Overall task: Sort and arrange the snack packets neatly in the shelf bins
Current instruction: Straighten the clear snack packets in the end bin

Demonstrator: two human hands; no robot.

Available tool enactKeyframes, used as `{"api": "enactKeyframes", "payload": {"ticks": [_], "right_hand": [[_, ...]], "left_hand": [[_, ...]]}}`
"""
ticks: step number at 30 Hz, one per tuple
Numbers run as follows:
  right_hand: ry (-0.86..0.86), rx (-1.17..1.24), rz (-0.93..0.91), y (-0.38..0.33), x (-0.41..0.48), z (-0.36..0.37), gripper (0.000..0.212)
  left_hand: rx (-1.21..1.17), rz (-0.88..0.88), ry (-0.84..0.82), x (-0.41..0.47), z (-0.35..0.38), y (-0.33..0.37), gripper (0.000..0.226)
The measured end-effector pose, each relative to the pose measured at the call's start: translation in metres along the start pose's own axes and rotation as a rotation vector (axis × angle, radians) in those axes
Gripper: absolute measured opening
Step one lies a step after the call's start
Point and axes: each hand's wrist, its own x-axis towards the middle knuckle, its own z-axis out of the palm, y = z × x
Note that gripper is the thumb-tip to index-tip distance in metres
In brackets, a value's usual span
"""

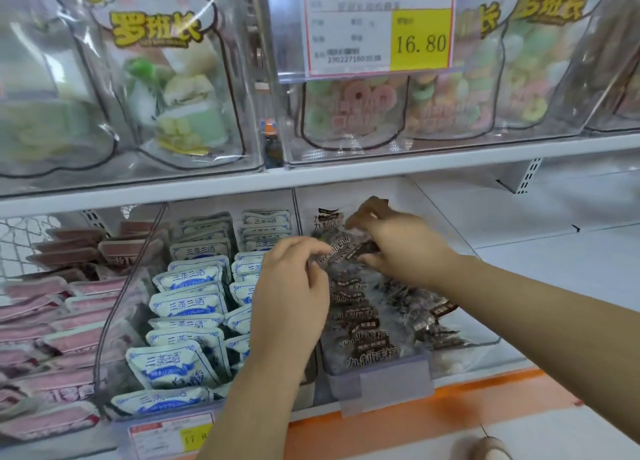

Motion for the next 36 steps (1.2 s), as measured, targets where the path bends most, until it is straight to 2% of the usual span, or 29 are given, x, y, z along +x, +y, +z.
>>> {"api": "enactKeyframes", "payload": {"ticks": [2, 7, 9, 13, 16, 20, 22, 24, 27, 29, 32, 36], "right_hand": [[0.006, -0.026, -0.002, -0.006, 0.008, 0.006, 0.047], [0.113, -0.058, -0.071, -0.004, 0.018, 0.016, 0.031], [0.197, 0.04, -0.049, -0.001, 0.015, 0.015, 0.025], [0.463, 0.399, 0.038, 0.006, -0.009, -0.004, 0.021], [0.468, 0.661, 0.138, -0.002, -0.049, -0.022, 0.035], [0.43, 1.042, 0.281, -0.014, -0.088, -0.027, 0.047], [0.406, 1.183, 0.329, -0.017, -0.096, -0.03, 0.046], [0.402, 1.286, 0.383, -0.019, -0.1, -0.032, 0.044], [0.389, 1.425, 0.402, -0.019, -0.102, -0.031, 0.038], [0.342, 1.501, 0.383, -0.015, -0.103, -0.029, 0.036], [0.295, 1.553, 0.354, -0.007, -0.107, -0.032, 0.033], [0.245, 1.34, 0.308, 0.0, -0.113, -0.042, 0.04]], "left_hand": [[-0.049, -0.073, 0.028, 0.003, -0.004, -0.001, 0.029], [-0.083, -0.099, 0.035, 0.007, -0.008, -0.007, 0.03], [-0.092, -0.105, 0.016, 0.008, -0.009, -0.008, 0.029], [-0.164, -0.058, 0.024, 0.009, -0.013, -0.003, 0.026], [-0.303, -0.032, 0.052, 0.007, -0.018, 0.008, 0.02], [-0.503, -0.113, -0.04, -0.001, -0.021, 0.024, 0.022], [-0.658, -0.227, -0.158, -0.003, -0.02, 0.027, 0.033], [-0.919, -0.358, -0.315, -0.005, -0.017, 0.03, 0.05], [-1.123, -0.503, -0.474, -0.009, -0.017, 0.037, 0.058], [-1.159, -0.562, -0.528, -0.01, -0.016, 0.039, 0.063], [-1.197, -0.606, -0.489, -0.009, -0.012, 0.04, 0.057], [-1.241, -0.622, -0.456, -0.01, -0.004, 0.049, 0.023]]}}
